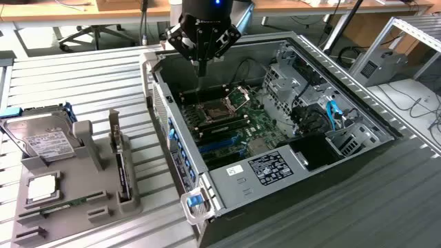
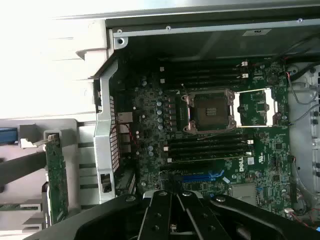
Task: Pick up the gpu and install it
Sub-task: 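Reach for the gpu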
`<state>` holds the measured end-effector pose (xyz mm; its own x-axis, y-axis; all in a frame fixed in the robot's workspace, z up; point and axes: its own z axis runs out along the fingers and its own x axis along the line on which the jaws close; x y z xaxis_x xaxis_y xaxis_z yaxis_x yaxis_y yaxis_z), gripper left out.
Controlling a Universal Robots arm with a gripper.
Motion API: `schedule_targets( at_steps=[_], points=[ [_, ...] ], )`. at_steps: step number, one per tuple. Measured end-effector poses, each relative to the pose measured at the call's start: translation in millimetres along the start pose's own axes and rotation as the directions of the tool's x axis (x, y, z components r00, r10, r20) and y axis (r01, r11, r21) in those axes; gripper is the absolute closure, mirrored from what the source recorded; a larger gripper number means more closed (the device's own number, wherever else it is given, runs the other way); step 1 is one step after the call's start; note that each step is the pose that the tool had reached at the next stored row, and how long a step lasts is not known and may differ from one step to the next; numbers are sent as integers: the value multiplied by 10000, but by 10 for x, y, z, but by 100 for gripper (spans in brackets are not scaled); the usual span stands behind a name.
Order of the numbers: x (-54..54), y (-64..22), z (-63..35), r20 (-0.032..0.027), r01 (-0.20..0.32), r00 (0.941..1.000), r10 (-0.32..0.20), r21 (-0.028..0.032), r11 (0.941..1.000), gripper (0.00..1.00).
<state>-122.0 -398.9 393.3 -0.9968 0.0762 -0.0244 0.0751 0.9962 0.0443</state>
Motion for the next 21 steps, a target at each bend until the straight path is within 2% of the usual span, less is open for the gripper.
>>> schedule_targets(
  at_steps=[21],
  points=[
    [56,-4,-1,0,0,10000,0,0,10000,89]
  ],
)
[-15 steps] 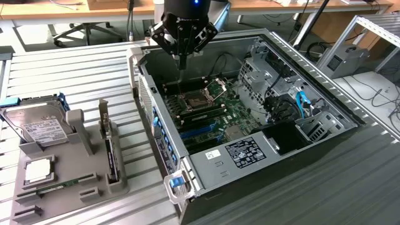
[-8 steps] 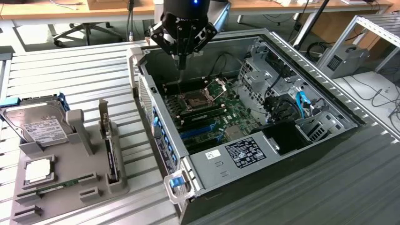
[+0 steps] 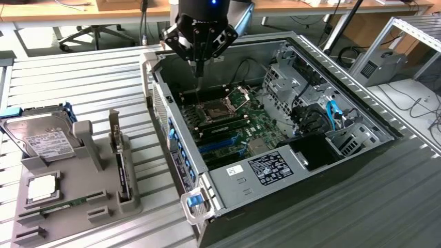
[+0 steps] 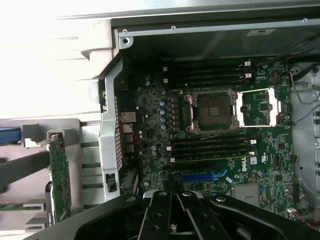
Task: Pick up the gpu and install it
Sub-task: 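Reach for the gpu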
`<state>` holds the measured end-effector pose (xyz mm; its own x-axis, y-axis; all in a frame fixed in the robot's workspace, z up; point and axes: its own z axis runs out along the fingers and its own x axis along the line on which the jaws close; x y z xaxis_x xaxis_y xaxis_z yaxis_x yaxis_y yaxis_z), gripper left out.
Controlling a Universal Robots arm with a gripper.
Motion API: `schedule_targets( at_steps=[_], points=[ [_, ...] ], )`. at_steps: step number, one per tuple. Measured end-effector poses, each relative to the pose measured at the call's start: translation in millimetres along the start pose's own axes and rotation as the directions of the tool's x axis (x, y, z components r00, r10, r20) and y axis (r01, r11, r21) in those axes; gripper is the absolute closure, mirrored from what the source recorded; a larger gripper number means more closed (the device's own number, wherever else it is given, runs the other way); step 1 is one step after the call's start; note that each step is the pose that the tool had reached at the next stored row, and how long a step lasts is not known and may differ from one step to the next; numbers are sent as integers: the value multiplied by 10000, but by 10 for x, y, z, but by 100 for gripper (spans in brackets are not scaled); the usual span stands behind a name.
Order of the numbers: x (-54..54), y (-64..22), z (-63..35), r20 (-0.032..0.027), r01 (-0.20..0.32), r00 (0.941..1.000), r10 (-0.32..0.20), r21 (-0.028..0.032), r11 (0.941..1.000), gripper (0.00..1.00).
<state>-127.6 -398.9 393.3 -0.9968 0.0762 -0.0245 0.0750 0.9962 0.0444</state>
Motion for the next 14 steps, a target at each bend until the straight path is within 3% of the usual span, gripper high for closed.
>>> schedule_targets(
  at_steps=[14],
  points=[
    [32,-2,-1,0,-1,10000,1,0,10000,89]
  ],
)
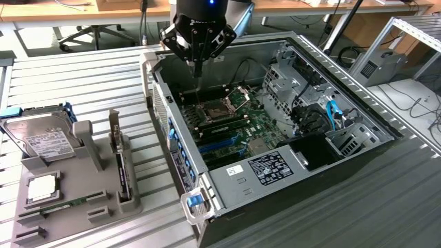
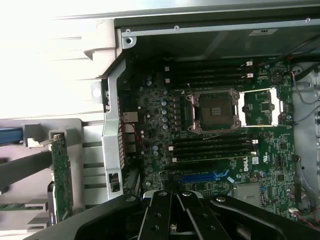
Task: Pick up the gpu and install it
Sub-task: 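Reach for the gpu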
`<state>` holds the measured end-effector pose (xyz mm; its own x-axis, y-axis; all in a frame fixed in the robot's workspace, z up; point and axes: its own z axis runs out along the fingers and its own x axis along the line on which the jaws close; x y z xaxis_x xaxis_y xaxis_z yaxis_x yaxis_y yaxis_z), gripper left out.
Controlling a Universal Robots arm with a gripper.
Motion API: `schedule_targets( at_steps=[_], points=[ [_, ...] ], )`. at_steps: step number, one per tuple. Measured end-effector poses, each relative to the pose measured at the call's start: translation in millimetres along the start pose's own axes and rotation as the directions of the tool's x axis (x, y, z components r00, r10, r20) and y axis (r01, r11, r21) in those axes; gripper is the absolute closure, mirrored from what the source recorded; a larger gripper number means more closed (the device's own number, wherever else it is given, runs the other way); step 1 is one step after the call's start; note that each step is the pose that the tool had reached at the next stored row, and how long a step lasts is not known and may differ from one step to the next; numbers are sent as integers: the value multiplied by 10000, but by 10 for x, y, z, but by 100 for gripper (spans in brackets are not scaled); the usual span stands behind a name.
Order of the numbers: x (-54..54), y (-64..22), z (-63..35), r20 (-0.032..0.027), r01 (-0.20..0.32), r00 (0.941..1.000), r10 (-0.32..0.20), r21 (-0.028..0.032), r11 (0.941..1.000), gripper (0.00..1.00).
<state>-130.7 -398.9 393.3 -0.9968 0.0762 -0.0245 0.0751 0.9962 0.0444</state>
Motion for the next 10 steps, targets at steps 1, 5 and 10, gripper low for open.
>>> schedule_targets(
  at_steps=[1,5,10],
  points=[
    [1,0,0,0,0,10000,0,0,10000,89],
    [9,-1,0,0,0,10000,0,0,10000,89],
    [23,-2,-1,0,0,10000,0,0,10000,89]
  ],
)
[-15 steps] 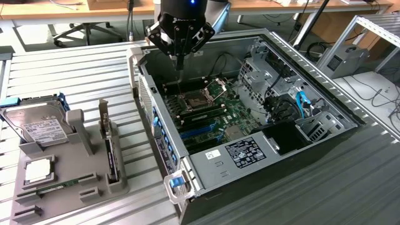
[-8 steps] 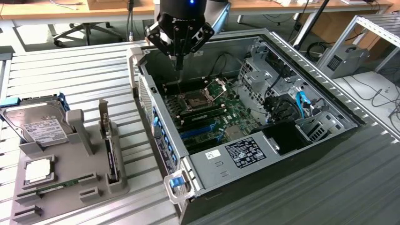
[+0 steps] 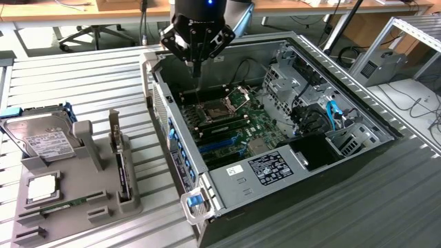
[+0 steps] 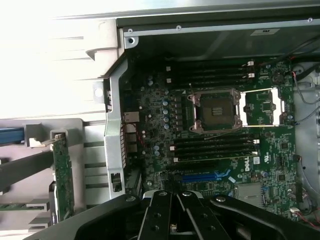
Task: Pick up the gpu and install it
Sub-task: 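Reach for the gpu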
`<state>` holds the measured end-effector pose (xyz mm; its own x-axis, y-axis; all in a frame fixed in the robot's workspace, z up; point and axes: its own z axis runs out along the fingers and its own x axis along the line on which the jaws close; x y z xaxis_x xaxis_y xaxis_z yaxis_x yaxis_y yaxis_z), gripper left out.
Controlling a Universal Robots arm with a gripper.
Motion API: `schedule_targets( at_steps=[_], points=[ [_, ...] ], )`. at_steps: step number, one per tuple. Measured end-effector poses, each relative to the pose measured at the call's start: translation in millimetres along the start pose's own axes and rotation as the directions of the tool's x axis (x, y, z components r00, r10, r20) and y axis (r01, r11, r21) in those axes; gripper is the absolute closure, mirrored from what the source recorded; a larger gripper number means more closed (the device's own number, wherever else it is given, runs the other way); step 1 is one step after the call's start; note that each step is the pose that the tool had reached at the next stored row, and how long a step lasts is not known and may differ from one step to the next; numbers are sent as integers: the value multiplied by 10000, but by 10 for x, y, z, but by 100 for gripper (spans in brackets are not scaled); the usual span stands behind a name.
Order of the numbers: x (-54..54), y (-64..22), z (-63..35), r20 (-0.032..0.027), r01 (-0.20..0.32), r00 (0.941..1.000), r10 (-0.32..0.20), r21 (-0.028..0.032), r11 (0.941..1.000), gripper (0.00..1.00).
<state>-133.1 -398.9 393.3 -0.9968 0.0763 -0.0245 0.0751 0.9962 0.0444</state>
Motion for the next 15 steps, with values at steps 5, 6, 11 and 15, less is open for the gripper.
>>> schedule_targets(
  at_steps=[5,6,11,15],
  points=[
    [12,-1,0,1,0,10000,0,0,10000,89],
    [14,-1,0,0,0,10000,0,0,10000,89],
    [25,-2,-1,0,1,10000,-1,0,10000,89],
    [33,-3,-1,0,1,10000,-1,0,10000,89]
  ],
)
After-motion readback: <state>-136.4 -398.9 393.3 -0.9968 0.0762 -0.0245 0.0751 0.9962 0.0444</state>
